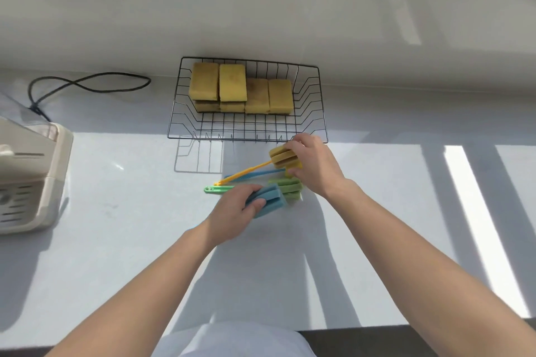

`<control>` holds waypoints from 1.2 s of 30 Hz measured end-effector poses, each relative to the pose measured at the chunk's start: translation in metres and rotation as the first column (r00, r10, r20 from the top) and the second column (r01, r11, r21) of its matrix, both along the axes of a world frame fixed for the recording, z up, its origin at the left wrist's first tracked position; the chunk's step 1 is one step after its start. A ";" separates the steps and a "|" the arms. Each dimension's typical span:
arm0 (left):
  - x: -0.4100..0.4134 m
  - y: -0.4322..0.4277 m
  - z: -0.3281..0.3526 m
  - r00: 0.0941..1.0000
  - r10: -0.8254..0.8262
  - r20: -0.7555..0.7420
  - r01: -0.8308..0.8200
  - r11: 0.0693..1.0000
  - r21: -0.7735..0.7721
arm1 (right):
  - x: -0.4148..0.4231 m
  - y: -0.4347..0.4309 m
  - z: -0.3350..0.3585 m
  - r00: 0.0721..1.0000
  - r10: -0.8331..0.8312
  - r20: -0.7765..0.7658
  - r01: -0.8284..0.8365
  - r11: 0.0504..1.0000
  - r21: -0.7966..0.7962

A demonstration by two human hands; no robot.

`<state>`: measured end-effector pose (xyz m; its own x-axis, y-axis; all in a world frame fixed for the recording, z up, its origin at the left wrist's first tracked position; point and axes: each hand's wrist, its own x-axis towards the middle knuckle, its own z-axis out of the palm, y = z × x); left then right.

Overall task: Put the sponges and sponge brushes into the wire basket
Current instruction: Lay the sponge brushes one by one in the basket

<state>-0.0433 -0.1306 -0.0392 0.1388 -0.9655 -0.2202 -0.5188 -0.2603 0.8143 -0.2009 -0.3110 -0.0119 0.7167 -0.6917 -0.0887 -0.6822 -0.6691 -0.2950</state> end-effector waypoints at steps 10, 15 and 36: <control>0.020 0.010 0.012 0.989 0.132 -0.068 -0.124 0.987 0.103 | 0.006 -0.017 -0.011 0.997 0.072 0.009 -0.071 0.997 -0.011; 0.025 0.007 0.019 0.988 0.140 -0.066 -0.133 0.987 0.093 | 0.008 -0.022 -0.010 0.999 0.037 0.021 -0.038 0.997 0.062; 0.041 -0.016 0.065 0.989 0.117 -0.085 -0.115 0.993 0.027 | -0.007 -0.020 0.046 0.972 0.017 0.234 -0.058 0.984 0.169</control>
